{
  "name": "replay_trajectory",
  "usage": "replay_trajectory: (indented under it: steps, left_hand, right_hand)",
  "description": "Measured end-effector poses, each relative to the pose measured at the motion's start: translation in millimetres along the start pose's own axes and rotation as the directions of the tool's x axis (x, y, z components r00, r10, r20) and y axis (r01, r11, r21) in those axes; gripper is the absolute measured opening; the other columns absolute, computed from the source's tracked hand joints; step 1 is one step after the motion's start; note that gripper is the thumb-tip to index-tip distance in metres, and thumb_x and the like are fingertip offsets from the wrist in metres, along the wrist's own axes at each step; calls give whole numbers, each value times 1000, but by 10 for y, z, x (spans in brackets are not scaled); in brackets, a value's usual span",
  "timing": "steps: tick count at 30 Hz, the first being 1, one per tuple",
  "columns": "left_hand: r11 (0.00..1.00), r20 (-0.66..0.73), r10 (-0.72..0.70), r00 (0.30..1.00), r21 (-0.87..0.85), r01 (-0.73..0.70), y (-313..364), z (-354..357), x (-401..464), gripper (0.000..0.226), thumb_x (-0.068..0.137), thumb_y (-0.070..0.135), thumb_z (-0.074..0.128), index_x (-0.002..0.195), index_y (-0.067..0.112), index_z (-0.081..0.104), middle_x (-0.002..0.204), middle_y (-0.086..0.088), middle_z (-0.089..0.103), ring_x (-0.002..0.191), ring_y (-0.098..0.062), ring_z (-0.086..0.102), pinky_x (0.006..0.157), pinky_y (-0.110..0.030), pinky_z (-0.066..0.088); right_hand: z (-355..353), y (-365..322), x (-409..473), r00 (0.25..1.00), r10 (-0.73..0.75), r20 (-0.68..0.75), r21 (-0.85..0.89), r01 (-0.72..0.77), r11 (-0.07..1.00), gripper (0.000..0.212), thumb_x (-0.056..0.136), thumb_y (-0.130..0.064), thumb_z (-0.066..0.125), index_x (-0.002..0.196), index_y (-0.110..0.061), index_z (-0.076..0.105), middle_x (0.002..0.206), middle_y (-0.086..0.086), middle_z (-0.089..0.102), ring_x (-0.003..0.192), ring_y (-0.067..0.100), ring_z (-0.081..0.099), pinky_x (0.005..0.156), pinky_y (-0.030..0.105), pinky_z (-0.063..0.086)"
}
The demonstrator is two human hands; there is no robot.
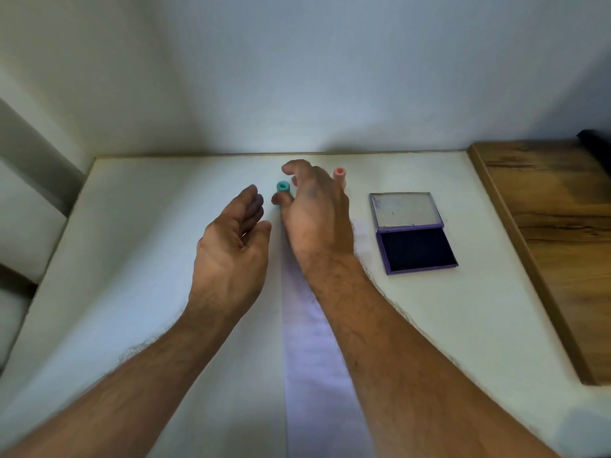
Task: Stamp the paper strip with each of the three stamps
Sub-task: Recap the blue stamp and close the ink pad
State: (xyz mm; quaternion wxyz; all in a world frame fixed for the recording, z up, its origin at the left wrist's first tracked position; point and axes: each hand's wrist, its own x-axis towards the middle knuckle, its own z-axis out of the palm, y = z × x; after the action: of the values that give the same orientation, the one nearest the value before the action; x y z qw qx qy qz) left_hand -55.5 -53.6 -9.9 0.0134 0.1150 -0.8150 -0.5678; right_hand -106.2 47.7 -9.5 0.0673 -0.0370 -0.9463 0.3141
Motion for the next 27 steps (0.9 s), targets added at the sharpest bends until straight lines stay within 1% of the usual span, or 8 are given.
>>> replay_trajectory:
  steps: [2,4,6,10,12,17,21,27]
  left_hand:
    - [1000,-2,4,1000,5,-4,28,-17,-28,48,96,10,52,141,25,47,134,14,58,120,6,54,101,-11,37]
    - [1000,-6,16,1000,5,-16,69,-20,-73,46,96,11,51,140,25,49,133,13,60,119,5,55,102,-14,38]
    - [1000,-1,23,1000,4,-23,134,-8,-142,45,96,12,51,137,27,52,131,14,62,118,5,56,105,-19,40]
    - [1000,49,31,998,0,-31,289,27,-321,40,96,15,52,134,28,56,127,15,64,116,4,58,106,-23,42]
    - [1000,72,25,997,-5,-25,354,38,-431,38,96,16,54,132,27,59,123,15,66,113,2,60,106,-26,43]
    - [997,210,48,976,52,-60,526,154,-543,25,90,20,61,113,24,71,93,8,77,88,-10,72,91,-37,56]
    - [989,251,73,965,104,-102,759,364,-412,15,86,19,67,99,20,75,82,4,76,76,-12,74,83,-31,59]
    - [891,310,169,936,357,-280,975,789,23,17,85,23,67,102,23,74,88,5,75,70,-6,65,63,-13,47]
  right_hand:
    - [-32,16,-91,998,-10,-68,45,13,999,35,93,-22,61,128,-20,55,123,4,60,109,22,59,91,30,46]
    - [-84,71,-186,994,15,-109,80,-7,997,34,92,-22,61,126,-22,55,127,5,56,108,23,60,87,34,51]
    - [-172,156,-288,990,63,-129,81,-53,995,34,91,-23,63,125,-24,56,130,3,56,111,20,60,89,31,51]
    - [-491,320,-519,975,153,-164,122,-134,984,34,88,-24,66,122,-27,59,116,-2,61,103,13,61,83,22,48]
    - [-690,418,-648,974,168,-151,97,-155,983,34,87,-25,67,120,-27,60,116,-2,61,102,14,62,84,24,49]
    - [-1094,744,-845,972,204,-119,-10,-207,978,41,87,-29,66,127,-24,56,122,1,57,106,20,61,86,28,50]
    - [-1094,1021,-897,965,238,-107,-64,-246,967,59,80,-36,72,132,-24,46,128,3,49,112,23,56,85,33,57]
    - [-958,1278,-827,947,318,-50,-49,-320,946,102,57,-60,77,139,-24,29,137,4,39,120,26,47,78,32,57]
